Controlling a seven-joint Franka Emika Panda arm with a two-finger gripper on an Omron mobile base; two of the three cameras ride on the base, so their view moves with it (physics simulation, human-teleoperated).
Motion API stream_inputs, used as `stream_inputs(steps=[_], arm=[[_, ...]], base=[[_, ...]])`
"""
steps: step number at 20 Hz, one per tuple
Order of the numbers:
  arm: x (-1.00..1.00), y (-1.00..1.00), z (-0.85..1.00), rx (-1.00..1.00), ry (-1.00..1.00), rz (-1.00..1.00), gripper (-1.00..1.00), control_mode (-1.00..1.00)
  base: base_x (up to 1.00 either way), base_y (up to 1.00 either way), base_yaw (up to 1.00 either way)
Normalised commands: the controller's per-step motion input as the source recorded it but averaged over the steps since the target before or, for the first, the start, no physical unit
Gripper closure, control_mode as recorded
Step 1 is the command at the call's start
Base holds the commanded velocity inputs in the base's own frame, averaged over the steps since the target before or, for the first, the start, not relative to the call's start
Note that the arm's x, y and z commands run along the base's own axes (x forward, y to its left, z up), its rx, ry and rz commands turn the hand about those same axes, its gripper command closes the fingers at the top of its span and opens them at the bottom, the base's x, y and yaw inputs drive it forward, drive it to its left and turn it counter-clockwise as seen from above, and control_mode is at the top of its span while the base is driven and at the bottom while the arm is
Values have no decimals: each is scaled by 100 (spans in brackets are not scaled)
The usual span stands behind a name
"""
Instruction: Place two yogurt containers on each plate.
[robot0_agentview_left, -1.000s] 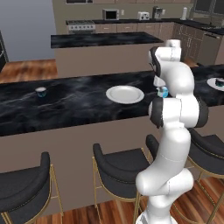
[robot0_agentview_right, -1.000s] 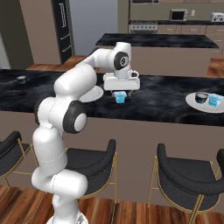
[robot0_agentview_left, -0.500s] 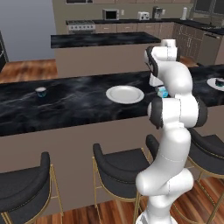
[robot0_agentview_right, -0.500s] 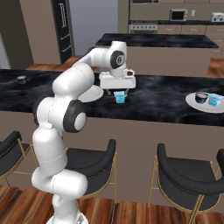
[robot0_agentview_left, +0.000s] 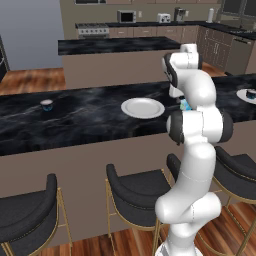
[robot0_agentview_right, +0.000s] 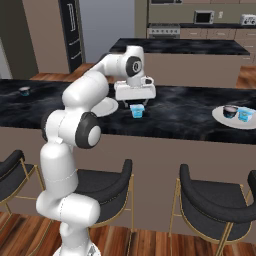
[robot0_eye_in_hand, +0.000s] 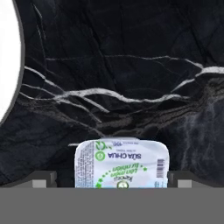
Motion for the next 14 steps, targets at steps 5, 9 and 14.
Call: stream_inputs(steps=[5,9,14], arm=[[0,0,8,-3,0,0,-100,-100],[0,-2,2,-1,0,0,-100,-100],[-1,-7,0,0,0,0,-100,-100]], base=[[0,0,0],[0,0,0],[0,0,0]])
